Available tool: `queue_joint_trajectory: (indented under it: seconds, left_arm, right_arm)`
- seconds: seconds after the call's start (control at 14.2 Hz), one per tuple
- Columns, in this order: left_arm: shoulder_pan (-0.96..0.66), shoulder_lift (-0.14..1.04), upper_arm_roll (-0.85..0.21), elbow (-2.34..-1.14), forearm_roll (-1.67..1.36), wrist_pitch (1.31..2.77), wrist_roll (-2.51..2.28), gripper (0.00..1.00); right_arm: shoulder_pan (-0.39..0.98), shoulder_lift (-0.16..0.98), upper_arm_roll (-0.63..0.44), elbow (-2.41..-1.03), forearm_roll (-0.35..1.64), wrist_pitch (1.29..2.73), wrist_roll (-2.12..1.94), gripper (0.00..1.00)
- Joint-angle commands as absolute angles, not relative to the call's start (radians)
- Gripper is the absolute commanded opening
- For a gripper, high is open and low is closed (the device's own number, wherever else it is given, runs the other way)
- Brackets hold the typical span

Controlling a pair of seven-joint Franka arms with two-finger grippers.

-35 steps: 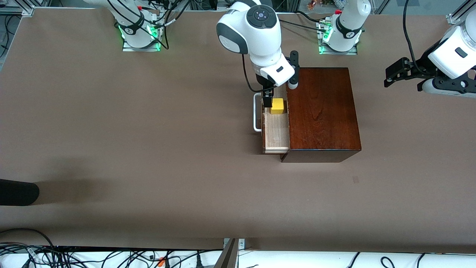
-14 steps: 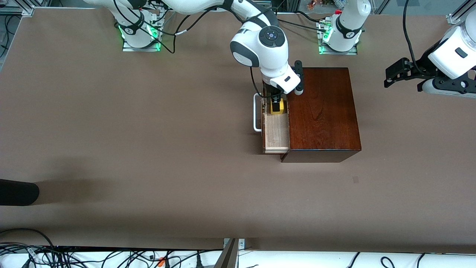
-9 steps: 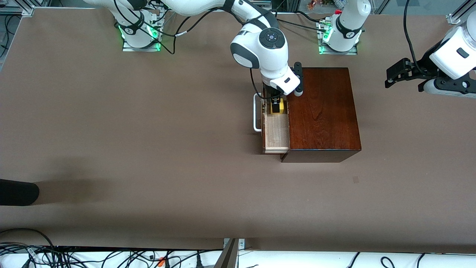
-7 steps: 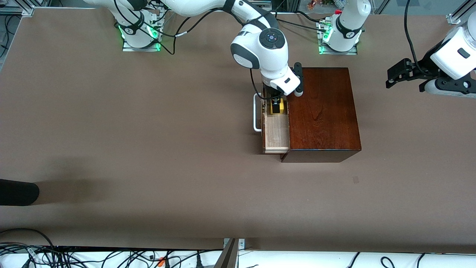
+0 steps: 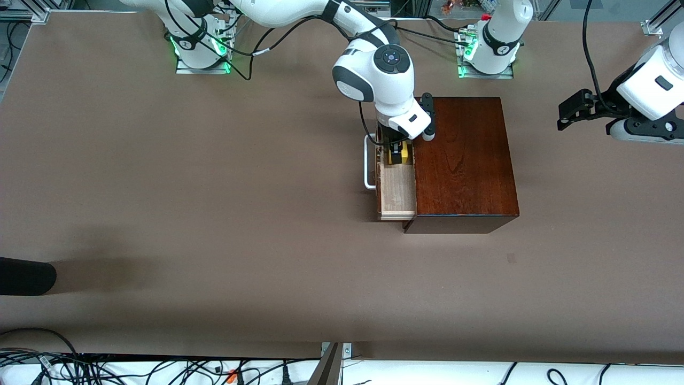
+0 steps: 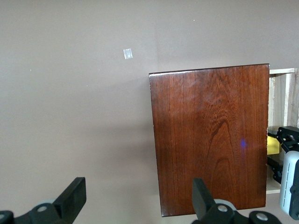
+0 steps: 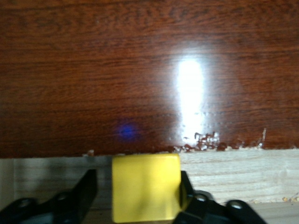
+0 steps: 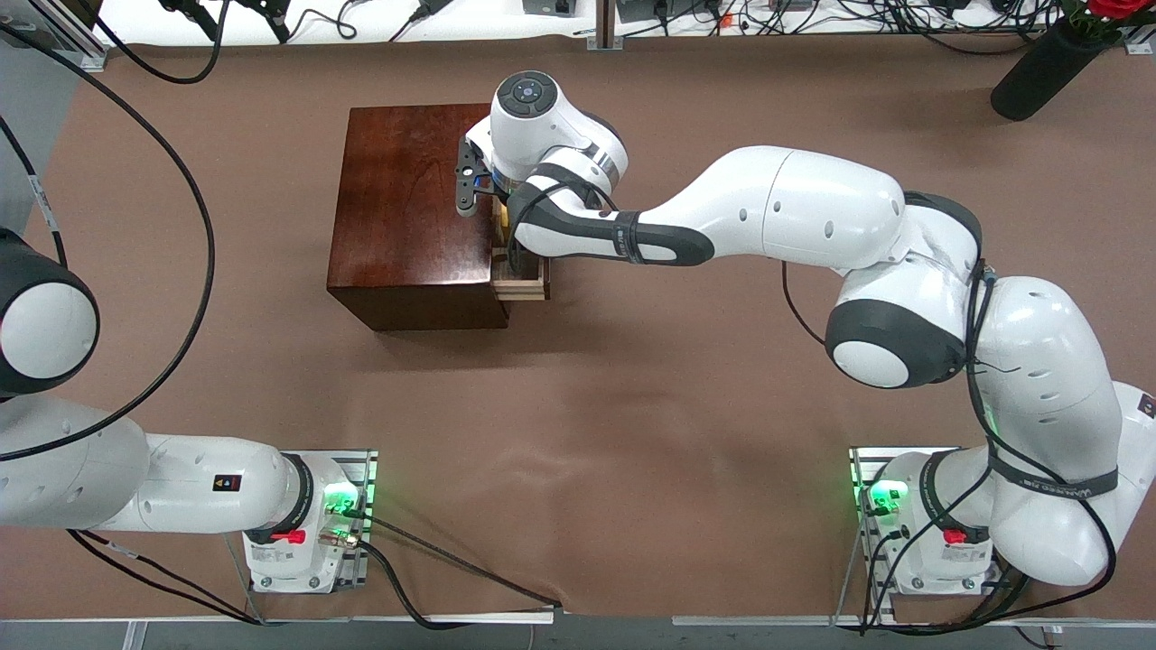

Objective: Open drawer, take yellow block, close drawer
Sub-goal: 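Lower the right gripper and close it on the yellow cube, then lift the yellow cube out with the right gripper while the left gripper approaches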

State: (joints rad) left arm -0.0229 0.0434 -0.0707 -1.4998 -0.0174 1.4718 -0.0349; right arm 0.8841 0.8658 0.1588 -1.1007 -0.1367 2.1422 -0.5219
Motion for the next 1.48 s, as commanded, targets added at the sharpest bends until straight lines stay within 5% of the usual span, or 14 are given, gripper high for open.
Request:
queue_joint_trajectory:
  seconds: [0.0,0.14,0.85,1.41]
  left_arm:
    - [-0.025,0.034,-0.066,-1.517,0.003,1.486,-0.014,1.00]
    - [-0.025,0.034,-0.066,-1.514,0.003,1.486,-0.014,1.00]
    - [-0.025,0.038,-0.067,-1.505,0.000,1.486,-0.015,1.00]
    - [-0.026,0.038,-0.072,-1.499,-0.014,1.486,-0.023,1.00]
  right_arm:
    - [0.897,0.879,0.149,-1.063,-0.155,2.120,-0.526,0.30]
    - [0.896,0.876,0.149,-1.063,-0.155,2.109,-0.525,0.19]
    - [0.894,0.801,0.161,-0.979,-0.141,1.884,-0.528,0.18]
    - [0.783,0.594,0.156,-0.979,-0.026,1.695,-0.529,0.19]
